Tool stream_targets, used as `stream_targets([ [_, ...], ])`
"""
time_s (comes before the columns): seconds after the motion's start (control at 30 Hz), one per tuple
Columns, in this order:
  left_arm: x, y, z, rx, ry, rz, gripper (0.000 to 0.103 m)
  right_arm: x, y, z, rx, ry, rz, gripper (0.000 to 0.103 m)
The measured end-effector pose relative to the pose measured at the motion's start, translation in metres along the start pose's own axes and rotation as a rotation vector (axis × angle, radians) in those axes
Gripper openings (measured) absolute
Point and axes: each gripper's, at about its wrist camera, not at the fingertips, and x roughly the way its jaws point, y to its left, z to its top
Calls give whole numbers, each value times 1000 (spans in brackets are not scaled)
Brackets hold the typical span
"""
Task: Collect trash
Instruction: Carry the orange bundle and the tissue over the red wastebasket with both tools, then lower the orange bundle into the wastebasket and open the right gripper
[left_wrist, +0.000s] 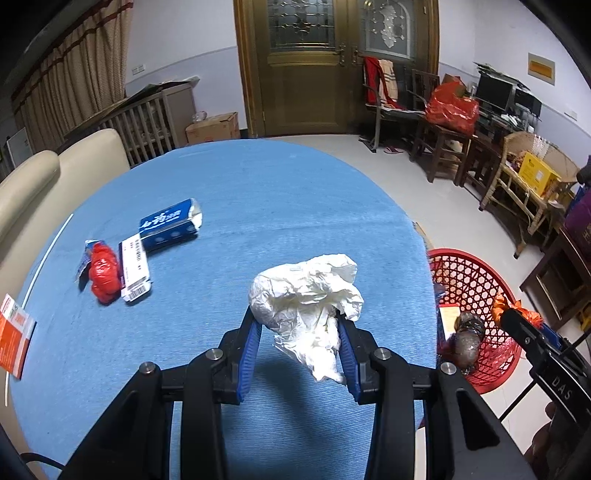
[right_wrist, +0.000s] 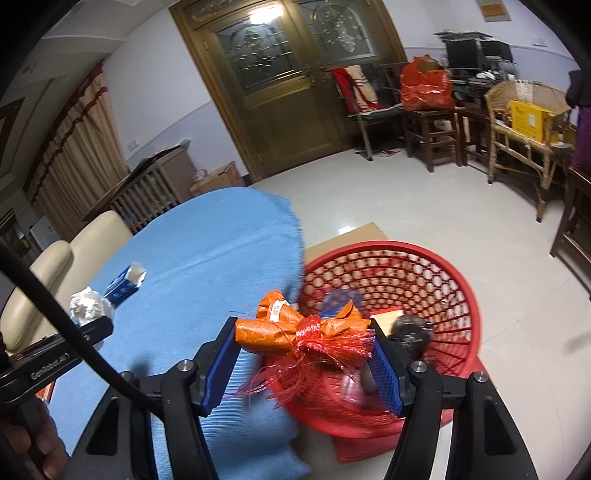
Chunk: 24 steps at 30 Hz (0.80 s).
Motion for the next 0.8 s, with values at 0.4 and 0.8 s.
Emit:
stream_targets([
  [0.4,10,-43,5,68,22,-37,42,7,-32,-3,50,23,-47,69],
  [0.8,14,-65,4,105,39,-58,42,12,-55,-5,80,41,-77,69],
])
